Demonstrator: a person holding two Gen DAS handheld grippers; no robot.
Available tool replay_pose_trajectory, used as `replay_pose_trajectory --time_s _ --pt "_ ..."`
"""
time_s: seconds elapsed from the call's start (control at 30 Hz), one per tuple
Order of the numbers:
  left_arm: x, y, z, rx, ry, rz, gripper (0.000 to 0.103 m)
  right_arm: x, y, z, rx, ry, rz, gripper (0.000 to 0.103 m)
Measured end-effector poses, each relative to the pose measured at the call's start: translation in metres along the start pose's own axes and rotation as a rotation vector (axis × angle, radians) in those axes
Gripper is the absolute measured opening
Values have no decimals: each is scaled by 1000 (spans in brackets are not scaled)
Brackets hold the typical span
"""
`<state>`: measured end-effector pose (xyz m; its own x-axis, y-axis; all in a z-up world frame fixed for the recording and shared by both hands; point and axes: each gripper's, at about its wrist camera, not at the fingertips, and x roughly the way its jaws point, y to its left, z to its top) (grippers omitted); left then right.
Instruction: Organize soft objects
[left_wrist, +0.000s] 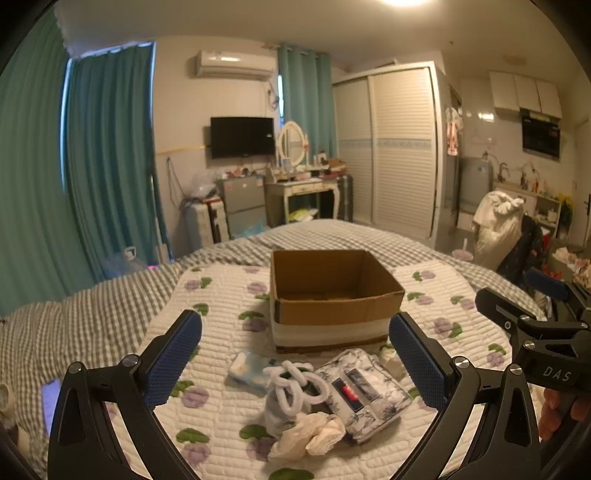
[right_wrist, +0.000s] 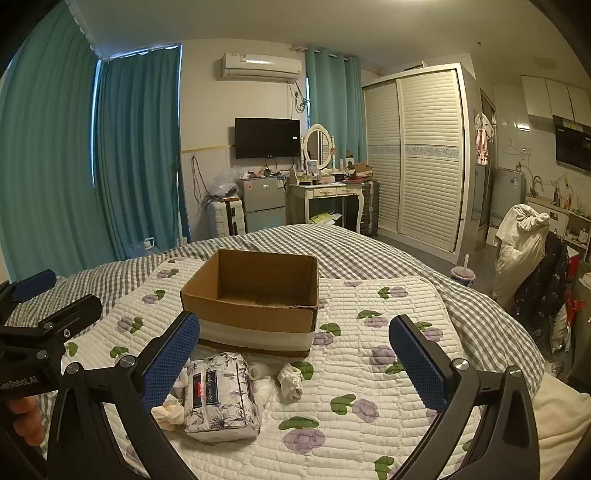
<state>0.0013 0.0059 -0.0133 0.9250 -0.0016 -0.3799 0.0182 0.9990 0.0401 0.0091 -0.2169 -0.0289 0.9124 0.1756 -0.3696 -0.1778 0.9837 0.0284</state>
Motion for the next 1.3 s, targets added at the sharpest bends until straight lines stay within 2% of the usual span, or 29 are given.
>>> replay_pose_trajectory --time_s 0.57,0.93,1.17,1.3 --pt "-1 -1 -1 -3 0 -2 103 1 1 -3 -8 2 -4 103" --pt "-6 -5 10 8 -21 -6 103 1 1 -3 -5 4 -3 103" --pt "-24 1 17 4 -59 -1 103 -17 12 9 -28 -21 7 103" --pt "-25 9 12 0 -38 11 103 -22 23 10 -53 -7 19 103"
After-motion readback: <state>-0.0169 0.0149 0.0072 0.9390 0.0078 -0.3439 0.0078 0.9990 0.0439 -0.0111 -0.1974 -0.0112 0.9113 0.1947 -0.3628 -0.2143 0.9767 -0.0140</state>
